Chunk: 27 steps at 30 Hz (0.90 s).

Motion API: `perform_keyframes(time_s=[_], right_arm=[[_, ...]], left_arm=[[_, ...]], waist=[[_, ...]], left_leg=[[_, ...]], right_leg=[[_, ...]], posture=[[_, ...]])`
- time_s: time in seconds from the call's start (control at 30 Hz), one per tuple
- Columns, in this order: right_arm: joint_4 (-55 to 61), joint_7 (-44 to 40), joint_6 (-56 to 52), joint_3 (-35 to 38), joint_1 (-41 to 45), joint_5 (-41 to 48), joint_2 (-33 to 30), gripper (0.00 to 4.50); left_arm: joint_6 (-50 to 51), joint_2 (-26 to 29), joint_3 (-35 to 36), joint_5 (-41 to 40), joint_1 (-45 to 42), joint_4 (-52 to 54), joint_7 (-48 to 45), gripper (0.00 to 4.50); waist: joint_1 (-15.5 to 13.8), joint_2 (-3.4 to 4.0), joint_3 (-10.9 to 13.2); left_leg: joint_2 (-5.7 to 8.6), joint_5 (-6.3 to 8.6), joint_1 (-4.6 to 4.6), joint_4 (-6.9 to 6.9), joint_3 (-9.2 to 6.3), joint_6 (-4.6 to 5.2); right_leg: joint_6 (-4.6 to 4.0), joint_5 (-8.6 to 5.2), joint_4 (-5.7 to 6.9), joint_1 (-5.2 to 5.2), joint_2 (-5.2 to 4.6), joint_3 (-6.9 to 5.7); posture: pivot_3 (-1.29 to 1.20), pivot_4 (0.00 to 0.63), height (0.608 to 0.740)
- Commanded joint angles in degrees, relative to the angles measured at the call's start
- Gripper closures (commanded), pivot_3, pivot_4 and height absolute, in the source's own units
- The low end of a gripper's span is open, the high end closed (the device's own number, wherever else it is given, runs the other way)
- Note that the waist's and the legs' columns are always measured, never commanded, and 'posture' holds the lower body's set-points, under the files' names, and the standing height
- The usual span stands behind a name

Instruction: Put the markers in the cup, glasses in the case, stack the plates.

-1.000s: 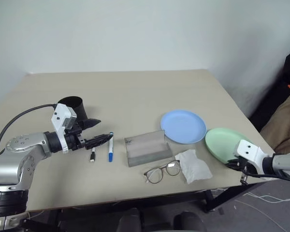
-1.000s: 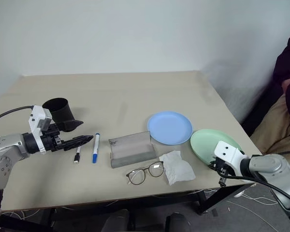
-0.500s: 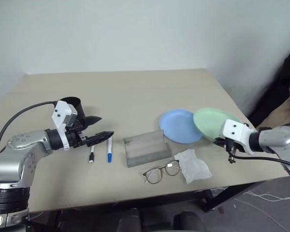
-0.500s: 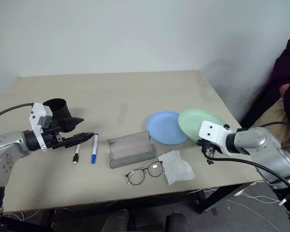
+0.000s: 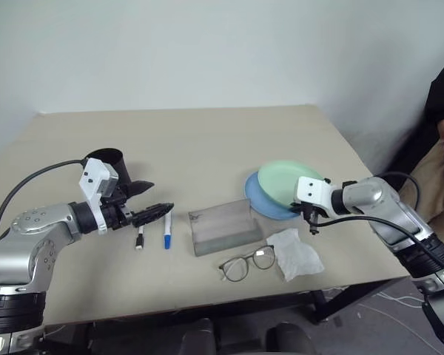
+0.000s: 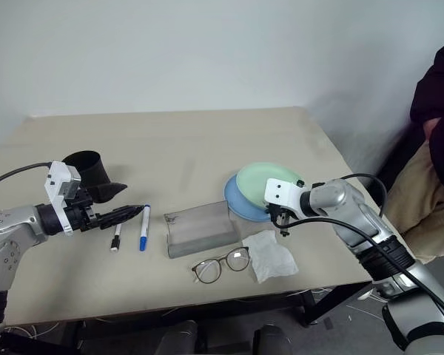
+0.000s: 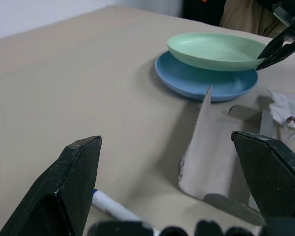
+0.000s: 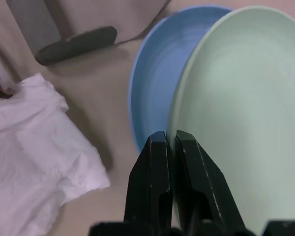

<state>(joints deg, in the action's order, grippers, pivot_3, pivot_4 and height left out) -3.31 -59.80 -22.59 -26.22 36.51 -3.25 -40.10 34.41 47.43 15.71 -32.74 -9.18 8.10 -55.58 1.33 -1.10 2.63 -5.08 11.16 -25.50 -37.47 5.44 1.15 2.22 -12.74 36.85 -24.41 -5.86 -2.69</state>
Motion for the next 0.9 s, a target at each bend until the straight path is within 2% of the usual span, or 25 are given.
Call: perform_keyframes(time_s=[0.03, 0.33, 0.43, 0.67, 0.7, 0.77, 0.8, 0.9], right_arm=[[-1.6, -0.4, 2.7, -0.8, 2.8, -2.3, 1.8, 4.48], [-4.5, -1.1, 4.2, -1.6, 3.6, -4.3, 5.4, 4.48], [-4.9, -1.3, 4.8, -1.3, 3.4, -4.8, 5.2, 3.76], [-2.1, -2.8, 4.7, 1.0, 3.4, -4.5, 2.9, 1.29], [-0.5, -3.2, 4.1, 1.9, 3.3, -3.7, 2.5, 0.90], [5.5, -5.7, -3.8, 7.3, 3.1, 3.5, 2.2, 0.17], [8.4, -6.7, -8.0, 9.9, 3.0, 6.9, 1.9, 0.03], [14.5, -7.8, -16.6, 14.6, 1.8, 12.7, 0.3, 0.03]], left_arm=[[-0.1, 0.1, 2.4, -1.6, 0.2, 2.7, 0.6, 0.00], [0.1, 0.3, 3.1, -2.3, 1.2, 3.5, 1.2, 0.00], [-0.1, 0.4, 3.0, -2.4, 1.2, 3.4, 1.2, 0.00], [-0.3, 0.3, 2.5, -2.3, 0.3, 2.8, 1.1, 0.00], [-0.4, 0.2, 2.3, -2.2, 0.3, 2.7, 1.1, 0.00], [-0.4, 0.0, 2.0, -2.3, 0.0, 2.5, 1.1, 0.00], [-0.4, 0.0, 1.9, -2.2, -0.3, 2.3, 1.0, 0.00], [-0.6, 0.0, 1.5, -1.9, -0.6, 1.8, 0.8, 0.00]], waist=[[0.0, 0.02, 0.0], [0.0, 0.06, 0.0], [0.0, 0.07, 0.0], [0.0, 0.07, 0.0], [0.0, 0.08, 0.0], [0.0, 0.13, 0.0], [0.0, 0.14, 0.0], [-0.2, 0.14, 0.0]], left_leg=[[0.00, 0.00, 0.00, 0.00, 0.00, 0.00], [0.00, 0.00, 0.01, 0.00, 0.01, -0.01], [0.00, 0.00, 0.01, 0.00, 0.01, -0.01], [0.00, 0.00, 0.01, 0.00, 0.02, -0.01], [0.00, 0.00, 0.00, 0.00, 0.02, -0.01], [0.00, 0.00, 0.00, 0.01, 0.02, -0.01], [0.00, 0.00, -0.01, 0.01, 0.02, -0.01], [0.00, 0.00, 0.02, 0.05, 0.00, -0.01]], right_leg=[[-0.01, 0.01, 0.02, -0.01, 0.00, 0.00], [-0.03, 0.02, 0.04, -0.01, 0.00, 0.00], [-0.03, 0.03, 0.04, -0.01, 0.00, 0.00], [-0.04, 0.02, 0.04, -0.02, -0.01, 0.00], [-0.04, 0.03, 0.04, -0.02, -0.01, 0.00], [-0.04, 0.02, 0.03, -0.02, -0.01, 0.00], [-0.04, 0.03, 0.04, -0.04, -0.01, 0.01], [-0.04, 0.03, 0.03, -0.02, 0.00, 0.02]], posture=[[0.00, 0.000, 0.740], [0.00, 0.000, 0.740], [0.00, 0.000, 0.740], [0.00, 0.000, 0.740], [0.00, 0.000, 0.740], [0.00, 0.000, 0.740], [0.00, 0.000, 0.740], [0.00, 0.000, 0.740]])
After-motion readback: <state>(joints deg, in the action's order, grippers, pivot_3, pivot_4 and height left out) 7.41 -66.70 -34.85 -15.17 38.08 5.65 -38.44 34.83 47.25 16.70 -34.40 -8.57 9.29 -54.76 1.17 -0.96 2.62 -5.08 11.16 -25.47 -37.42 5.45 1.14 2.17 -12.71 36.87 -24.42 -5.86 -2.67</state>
